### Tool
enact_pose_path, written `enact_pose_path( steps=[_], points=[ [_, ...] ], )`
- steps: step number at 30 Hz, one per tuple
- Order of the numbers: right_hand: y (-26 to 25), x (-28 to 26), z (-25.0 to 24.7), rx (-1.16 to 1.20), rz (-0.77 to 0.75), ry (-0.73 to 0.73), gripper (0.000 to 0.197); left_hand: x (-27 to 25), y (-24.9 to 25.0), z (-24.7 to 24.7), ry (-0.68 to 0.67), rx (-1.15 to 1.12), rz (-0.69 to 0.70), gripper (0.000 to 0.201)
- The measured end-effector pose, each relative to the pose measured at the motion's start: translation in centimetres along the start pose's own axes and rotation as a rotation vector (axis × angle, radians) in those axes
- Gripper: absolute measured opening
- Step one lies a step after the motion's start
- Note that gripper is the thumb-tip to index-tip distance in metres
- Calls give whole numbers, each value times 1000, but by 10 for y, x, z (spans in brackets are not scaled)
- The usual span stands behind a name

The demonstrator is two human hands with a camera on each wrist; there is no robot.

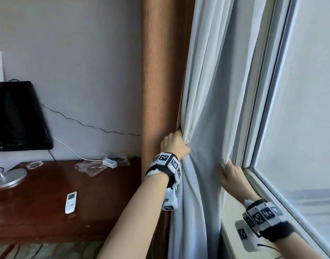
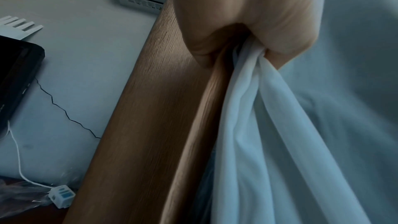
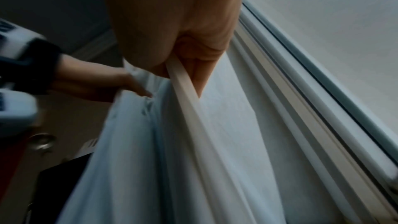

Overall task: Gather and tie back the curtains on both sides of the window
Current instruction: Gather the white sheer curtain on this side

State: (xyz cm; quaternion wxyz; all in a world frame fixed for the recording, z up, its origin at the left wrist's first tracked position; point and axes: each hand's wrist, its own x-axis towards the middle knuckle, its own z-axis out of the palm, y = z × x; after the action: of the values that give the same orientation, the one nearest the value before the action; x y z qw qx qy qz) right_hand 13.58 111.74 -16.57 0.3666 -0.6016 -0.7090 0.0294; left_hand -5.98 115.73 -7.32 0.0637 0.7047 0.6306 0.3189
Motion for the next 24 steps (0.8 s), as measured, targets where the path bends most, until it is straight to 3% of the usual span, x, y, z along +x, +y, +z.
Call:
enact_pose_path(
  steps=[5,10,19,24],
  points=[
    [-30,-24,-8,-245,-159,-39,21,-1,8,1,-12,39,9,34],
    [-61,-29,4,-268,-188,-10,15,-5,12,-1,-66,-17,-21,39],
    [-64,-8,20,-339,-185,-39,22,-13,20,-11,-307,-269,-46,47],
    [-56,-10,21,-438,-181,-8,21,-17,29,-10,-398,-358,25,82]
  ],
)
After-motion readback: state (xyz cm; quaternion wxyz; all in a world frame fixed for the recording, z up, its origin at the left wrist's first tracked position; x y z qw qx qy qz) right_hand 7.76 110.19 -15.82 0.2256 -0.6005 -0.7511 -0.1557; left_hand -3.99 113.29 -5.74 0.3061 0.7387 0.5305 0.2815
